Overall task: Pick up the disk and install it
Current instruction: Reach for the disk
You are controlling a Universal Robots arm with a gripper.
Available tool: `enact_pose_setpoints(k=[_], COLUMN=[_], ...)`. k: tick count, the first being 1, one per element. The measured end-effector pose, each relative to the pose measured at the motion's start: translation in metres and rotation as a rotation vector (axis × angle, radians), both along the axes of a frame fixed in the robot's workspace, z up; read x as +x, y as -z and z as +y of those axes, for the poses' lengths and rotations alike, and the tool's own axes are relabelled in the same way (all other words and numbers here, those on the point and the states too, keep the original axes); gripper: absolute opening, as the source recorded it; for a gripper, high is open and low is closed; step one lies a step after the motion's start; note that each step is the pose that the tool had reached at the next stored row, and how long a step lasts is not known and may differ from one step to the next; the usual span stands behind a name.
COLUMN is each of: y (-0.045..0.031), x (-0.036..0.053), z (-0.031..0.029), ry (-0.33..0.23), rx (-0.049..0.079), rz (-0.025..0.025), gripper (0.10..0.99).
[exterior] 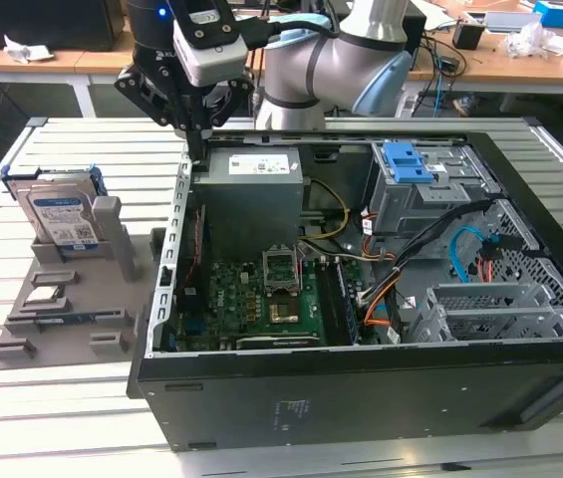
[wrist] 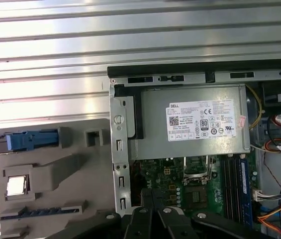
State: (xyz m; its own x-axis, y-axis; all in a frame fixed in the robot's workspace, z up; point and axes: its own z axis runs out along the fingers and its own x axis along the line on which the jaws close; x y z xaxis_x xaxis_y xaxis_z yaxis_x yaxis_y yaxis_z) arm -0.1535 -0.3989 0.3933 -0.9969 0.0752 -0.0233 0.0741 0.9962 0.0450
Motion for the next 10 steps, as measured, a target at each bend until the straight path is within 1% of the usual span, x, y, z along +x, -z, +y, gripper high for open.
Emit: enact_pose_setpoints(k=[2,5,10], y=[0.0000,0.0000,0.0000], x=[-0.0064,-0.0137,-0.0210], z=[0.0000,0.0000,0.0000], ry=[0.000,0.000,0.000], rx=[0.000,0.000,0.000], rz=[0.0000,0.0000,-0.0001], gripper=[0.106,0.106,0.106])
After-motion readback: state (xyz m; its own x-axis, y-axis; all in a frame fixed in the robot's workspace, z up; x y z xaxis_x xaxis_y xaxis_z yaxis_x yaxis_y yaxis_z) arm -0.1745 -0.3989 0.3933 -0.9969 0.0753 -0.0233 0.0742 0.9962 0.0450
